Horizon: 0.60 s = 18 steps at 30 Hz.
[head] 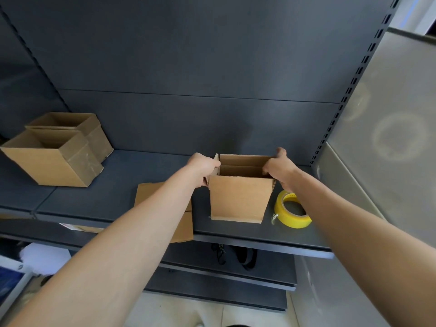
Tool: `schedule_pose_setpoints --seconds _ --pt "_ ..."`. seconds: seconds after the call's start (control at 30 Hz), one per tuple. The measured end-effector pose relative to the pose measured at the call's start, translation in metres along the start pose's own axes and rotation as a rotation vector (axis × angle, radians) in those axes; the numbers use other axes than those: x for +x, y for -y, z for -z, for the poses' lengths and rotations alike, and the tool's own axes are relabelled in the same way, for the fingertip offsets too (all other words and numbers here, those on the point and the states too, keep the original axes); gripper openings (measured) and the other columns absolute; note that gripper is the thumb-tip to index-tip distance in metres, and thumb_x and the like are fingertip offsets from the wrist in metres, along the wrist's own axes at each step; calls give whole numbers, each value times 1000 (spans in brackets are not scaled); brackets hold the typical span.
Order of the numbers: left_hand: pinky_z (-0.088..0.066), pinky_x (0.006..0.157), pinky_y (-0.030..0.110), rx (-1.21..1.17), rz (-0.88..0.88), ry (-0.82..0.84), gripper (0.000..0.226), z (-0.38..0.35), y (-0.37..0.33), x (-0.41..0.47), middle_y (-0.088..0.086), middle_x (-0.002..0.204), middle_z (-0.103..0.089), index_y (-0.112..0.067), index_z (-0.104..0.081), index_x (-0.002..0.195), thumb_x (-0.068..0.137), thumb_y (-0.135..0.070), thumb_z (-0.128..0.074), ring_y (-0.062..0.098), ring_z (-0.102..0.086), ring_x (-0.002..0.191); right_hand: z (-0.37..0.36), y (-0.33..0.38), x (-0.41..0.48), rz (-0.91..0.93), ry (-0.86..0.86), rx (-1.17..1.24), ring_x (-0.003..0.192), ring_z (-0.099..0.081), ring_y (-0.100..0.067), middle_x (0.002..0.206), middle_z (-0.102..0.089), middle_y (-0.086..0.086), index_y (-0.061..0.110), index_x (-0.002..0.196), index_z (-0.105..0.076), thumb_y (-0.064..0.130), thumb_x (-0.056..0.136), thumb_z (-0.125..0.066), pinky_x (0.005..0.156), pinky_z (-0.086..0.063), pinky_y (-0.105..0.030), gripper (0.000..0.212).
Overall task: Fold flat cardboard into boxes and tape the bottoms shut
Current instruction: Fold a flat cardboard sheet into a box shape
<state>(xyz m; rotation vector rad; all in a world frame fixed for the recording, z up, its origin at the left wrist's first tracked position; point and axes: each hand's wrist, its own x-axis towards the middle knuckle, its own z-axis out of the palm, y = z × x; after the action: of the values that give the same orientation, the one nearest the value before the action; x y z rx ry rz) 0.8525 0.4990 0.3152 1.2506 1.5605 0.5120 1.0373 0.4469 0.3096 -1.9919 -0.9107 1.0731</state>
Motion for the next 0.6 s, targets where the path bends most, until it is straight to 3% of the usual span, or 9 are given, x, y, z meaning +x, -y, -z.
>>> schedule_pose_setpoints --seconds 0.17,0.3,0.4,0.53,0.6 --pt "-58 78 42 -151 -2 20 35 -3 -3 -1 12 115 -58 -8 -51 124 91 -16 -62 28 -61 100 4 -1 0 -1 53 17 123 -44 -32 141 -39 -13 19 148 -24 -1 88 -54 103 -43 -46 70" --pt "-58 72 39 -259 -6 61 28 -2 -2 -3 14 109 -62 -6 -56 119 90 -6 -55 25 -63 93 5 -3 1 -8 44 128 119 -51 -29 136 -47 -8 20 146 -32 20 96 -55 104 -44 -46 55" --pt "-56 81 41 -268 -22 99 27 -1 2 -5 12 111 -61 -6 -55 119 92 -4 -58 25 -62 98 1 -4 2 -8 12 164 114 -53 -26 131 -52 -7 19 143 -37 32 99 -49 103 -44 -43 48" --pt "-51 94 46 -235 -53 129 28 -1 4 -8 12 114 -59 -6 -54 116 89 -4 -62 27 -59 105 -3 -4 3 -1 -39 194 107 -54 -23 124 -53 -5 17 140 -41 30 101 -43 93 -47 -36 40" --pt "-48 98 49 -227 -51 138 30 -1 5 -11 11 116 -58 -7 -53 117 88 -3 -64 28 -58 109 -4 -5 3 4 -47 177 110 -53 -24 127 -53 -7 16 140 -42 29 102 -42 98 -46 -37 40"
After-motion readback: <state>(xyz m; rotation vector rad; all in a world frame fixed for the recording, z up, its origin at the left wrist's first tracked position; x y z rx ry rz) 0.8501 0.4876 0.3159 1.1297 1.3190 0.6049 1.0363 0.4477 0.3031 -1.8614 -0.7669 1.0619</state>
